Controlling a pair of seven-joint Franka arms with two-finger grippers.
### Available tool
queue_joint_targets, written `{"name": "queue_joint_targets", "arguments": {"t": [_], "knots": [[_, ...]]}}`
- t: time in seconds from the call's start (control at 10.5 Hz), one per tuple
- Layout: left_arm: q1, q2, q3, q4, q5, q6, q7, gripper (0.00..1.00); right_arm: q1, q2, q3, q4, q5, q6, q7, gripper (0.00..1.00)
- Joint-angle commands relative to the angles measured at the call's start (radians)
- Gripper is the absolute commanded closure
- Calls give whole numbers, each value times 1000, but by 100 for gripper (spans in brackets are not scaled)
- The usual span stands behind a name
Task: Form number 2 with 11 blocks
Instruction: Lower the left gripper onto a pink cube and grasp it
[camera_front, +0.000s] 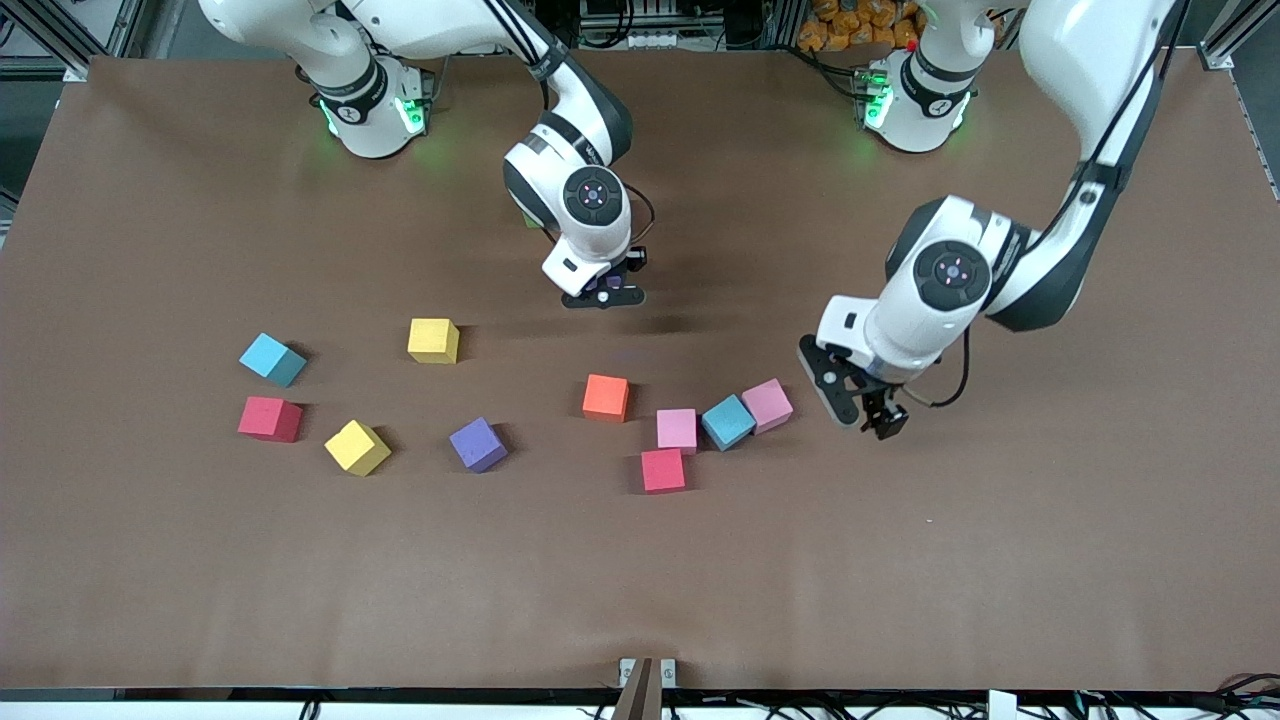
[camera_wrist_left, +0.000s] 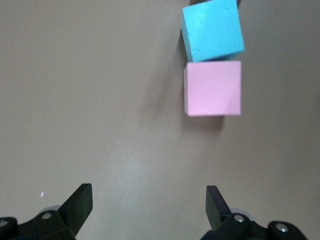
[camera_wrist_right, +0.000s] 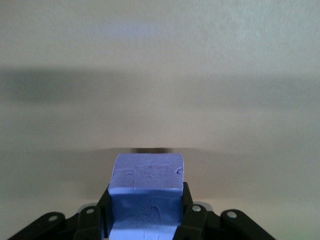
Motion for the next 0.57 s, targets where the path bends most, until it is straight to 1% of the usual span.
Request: {"name": "queue_joint_targets", "arguments": {"t": [0.0,0.1,0.29,0.48], "knots": [[-14,80,-13,46,-37,62,-28,0,0,-25,11,-84,-5,97,69,100],[-19,94,-13,48,-42,70,-65,0,0,-27,14,-94,-5,102,70,100],[-45,142,-13,42,-46,142,-74,0,2,-37,26,-118,-5,103,70,100],[-81,147,-13,42,-45,153,-123,0,2,-62,36,-148,-2,108,72,100]]}}
